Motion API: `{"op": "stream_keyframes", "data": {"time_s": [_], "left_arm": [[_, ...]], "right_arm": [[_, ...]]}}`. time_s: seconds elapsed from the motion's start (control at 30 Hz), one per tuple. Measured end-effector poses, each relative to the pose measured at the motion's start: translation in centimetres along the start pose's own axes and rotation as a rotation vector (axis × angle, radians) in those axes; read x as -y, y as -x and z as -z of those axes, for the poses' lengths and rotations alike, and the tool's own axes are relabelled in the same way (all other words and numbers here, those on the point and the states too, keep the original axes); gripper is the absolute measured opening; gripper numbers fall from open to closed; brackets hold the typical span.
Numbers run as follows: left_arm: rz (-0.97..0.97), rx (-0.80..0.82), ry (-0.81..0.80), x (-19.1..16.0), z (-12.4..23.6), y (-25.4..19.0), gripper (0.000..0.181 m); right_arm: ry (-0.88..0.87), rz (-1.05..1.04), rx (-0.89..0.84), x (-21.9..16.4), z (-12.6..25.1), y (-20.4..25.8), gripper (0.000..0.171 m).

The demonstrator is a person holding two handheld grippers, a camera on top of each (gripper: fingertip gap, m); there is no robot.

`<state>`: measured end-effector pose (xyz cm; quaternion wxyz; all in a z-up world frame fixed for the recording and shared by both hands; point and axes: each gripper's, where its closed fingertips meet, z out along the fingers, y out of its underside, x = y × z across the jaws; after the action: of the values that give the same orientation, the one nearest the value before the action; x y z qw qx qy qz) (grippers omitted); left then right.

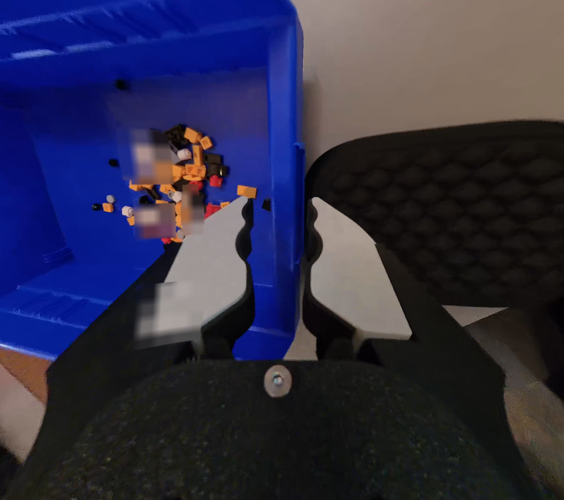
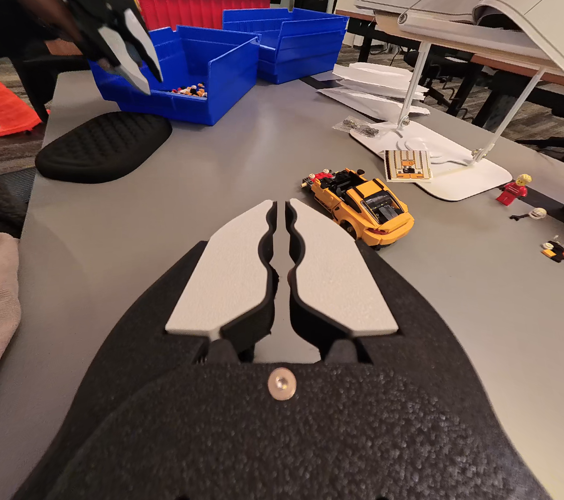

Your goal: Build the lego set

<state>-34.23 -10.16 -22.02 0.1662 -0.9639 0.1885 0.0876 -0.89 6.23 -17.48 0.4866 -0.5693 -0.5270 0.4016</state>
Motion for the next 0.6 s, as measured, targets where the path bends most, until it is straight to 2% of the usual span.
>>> {"op": "stream_keyframes", "data": {"time_s": [0.1, 0.17, 0.27, 0.4, 0.6], "left_arm": [[0.057, -0.006, -0.155, 0.8, 2.3, -0.7, 0.032], [0.114, -0.061, -0.194, 0.0, 3.0, -2.0, 0.029], [0.143, -0.182, -0.114, -2.9, 2.3, -5.3, 0.030], [0.156, -0.156, 0.018, -6.4, 0.1, -6.4, 0.044], [0.256, -0.228, -0.011, -6.8, -0.9, -6.0, 0.056]], "right_arm": [[-0.001, -0.002, 0.002, 0.0, 0.0, 0.0, 0.004], [0.000, -0.002, 0.004, 0.0, 0.0, 0.0, 0.004], [0.005, -0.004, 0.006, -0.1, -0.1, 0.0, 0.004], [0.013, -0.020, 0.009, -0.4, -0.3, -0.1, 0.004], [0.018, -0.026, 0.000, -0.4, -0.3, -0.3, 0.004]]}}
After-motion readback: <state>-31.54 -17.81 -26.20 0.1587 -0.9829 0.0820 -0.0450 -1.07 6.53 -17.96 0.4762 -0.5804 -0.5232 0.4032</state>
